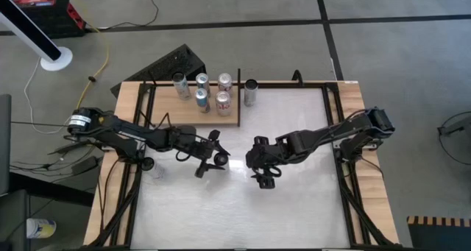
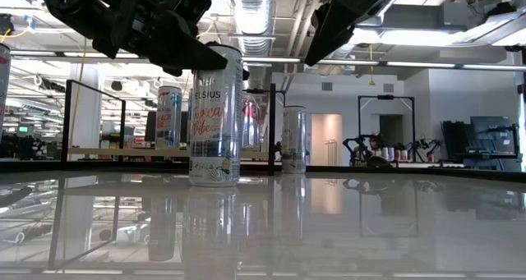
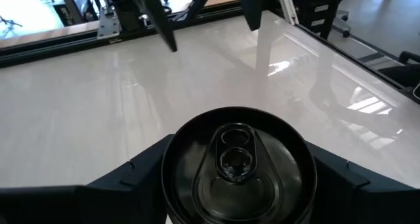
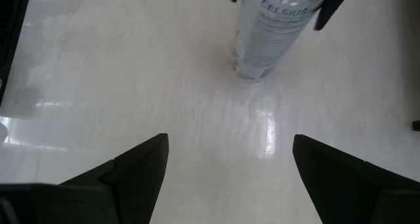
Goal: Place canned beverage on shelf
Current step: Put the bottom white-yellow soda can on the shelf
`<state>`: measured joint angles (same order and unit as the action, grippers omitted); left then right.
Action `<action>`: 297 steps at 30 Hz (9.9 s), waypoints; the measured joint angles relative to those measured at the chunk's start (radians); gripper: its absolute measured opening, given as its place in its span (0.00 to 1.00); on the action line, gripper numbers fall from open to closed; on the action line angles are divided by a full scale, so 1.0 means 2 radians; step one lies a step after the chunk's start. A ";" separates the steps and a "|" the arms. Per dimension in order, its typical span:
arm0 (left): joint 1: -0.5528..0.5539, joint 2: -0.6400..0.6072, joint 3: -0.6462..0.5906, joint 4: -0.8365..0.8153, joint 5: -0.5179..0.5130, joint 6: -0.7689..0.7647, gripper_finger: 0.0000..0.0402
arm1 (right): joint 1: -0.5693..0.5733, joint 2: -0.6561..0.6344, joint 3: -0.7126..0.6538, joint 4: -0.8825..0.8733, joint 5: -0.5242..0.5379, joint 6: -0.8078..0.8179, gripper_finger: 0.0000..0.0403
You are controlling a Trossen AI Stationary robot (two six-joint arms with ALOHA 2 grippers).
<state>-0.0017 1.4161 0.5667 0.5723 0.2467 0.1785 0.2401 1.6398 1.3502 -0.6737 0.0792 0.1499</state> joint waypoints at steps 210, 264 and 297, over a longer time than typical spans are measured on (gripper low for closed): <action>0.157 -0.224 0.091 -0.655 -0.408 -0.100 0.00 | 0.096 -0.042 -0.333 0.453 0.262 -0.027 0.72; 0.324 -0.143 0.091 -0.640 -0.458 0.025 0.00 | 0.074 -0.042 -0.333 0.455 0.233 -0.061 0.72; 0.373 -0.101 0.091 -0.593 -0.492 0.066 0.00 | 0.074 -0.042 -0.333 0.453 0.220 -0.062 0.72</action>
<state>0.7437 1.2133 0.7479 -0.6136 -0.7380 0.3096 0.3878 1.5555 0.6849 0.2330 0.5201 0.0257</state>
